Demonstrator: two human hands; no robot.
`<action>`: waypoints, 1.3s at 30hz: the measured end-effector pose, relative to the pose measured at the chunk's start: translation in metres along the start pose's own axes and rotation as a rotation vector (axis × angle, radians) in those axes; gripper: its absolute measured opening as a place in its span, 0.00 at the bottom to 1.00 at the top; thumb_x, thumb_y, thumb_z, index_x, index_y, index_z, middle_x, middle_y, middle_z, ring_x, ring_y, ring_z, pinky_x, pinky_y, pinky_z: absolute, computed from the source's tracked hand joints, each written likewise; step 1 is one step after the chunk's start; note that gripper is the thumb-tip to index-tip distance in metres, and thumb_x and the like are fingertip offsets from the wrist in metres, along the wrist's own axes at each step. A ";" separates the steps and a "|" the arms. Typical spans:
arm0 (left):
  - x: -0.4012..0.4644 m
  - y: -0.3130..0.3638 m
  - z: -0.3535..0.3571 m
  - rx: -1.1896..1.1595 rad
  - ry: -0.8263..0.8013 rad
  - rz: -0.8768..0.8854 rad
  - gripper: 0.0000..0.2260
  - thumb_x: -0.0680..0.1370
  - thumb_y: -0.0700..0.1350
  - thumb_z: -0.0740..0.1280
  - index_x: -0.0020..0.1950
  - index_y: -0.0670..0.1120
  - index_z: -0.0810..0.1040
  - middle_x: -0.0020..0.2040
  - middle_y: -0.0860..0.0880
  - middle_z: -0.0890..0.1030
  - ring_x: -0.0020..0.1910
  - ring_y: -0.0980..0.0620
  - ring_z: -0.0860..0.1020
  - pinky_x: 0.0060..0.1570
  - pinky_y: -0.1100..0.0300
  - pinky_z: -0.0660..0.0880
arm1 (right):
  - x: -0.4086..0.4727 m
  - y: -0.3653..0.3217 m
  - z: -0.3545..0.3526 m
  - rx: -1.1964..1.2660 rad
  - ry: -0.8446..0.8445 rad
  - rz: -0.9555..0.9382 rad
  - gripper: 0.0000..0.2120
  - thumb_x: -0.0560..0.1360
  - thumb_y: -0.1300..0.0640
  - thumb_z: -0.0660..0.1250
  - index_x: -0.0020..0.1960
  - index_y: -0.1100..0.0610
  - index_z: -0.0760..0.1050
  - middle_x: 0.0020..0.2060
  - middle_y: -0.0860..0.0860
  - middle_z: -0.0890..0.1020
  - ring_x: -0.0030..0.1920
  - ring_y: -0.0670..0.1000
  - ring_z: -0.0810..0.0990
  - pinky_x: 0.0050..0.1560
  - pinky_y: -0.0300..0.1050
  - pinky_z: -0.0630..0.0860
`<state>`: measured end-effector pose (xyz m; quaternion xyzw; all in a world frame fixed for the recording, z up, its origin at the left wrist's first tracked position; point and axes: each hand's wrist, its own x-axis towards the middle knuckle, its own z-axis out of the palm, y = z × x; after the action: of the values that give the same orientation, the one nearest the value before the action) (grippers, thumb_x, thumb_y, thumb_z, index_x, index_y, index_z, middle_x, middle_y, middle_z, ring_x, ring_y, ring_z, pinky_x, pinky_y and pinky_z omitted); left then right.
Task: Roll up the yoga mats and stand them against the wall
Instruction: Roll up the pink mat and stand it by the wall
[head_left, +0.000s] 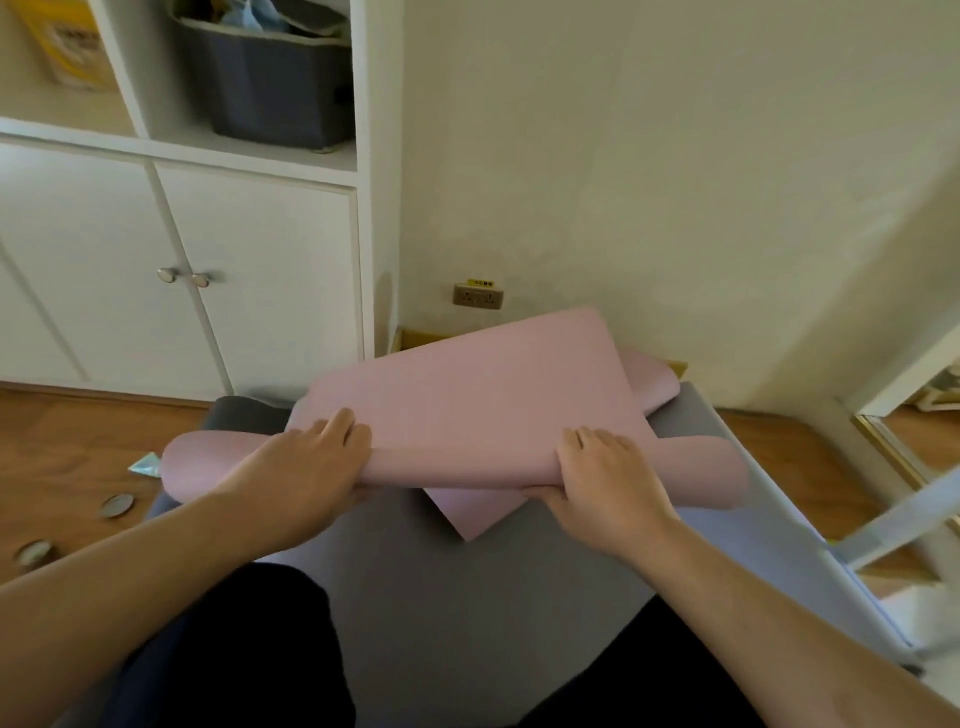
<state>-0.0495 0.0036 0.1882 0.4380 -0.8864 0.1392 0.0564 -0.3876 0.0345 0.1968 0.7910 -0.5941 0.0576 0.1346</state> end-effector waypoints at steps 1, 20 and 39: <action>0.004 0.006 -0.002 0.020 -0.049 -0.019 0.25 0.77 0.68 0.69 0.57 0.46 0.73 0.53 0.47 0.76 0.41 0.50 0.79 0.36 0.58 0.73 | -0.002 0.002 0.003 -0.018 0.007 0.006 0.25 0.74 0.33 0.72 0.46 0.55 0.73 0.41 0.54 0.80 0.41 0.59 0.81 0.40 0.53 0.72; 0.027 0.049 0.027 -0.005 -0.128 -0.213 0.21 0.84 0.67 0.53 0.56 0.49 0.69 0.50 0.50 0.77 0.44 0.49 0.78 0.49 0.54 0.79 | -0.007 -0.009 0.024 0.068 0.017 0.094 0.29 0.74 0.30 0.68 0.47 0.54 0.62 0.43 0.51 0.69 0.44 0.54 0.69 0.47 0.51 0.72; 0.015 0.033 0.032 -0.053 -0.349 -0.152 0.26 0.79 0.75 0.53 0.54 0.53 0.72 0.46 0.56 0.77 0.42 0.56 0.77 0.44 0.62 0.72 | -0.005 -0.004 0.018 0.005 -0.355 0.113 0.36 0.69 0.18 0.61 0.52 0.51 0.70 0.53 0.49 0.80 0.56 0.56 0.77 0.54 0.53 0.73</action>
<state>-0.0836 0.0018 0.1546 0.5195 -0.8504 0.0329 -0.0765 -0.3866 0.0351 0.1772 0.7543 -0.6520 -0.0739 0.0223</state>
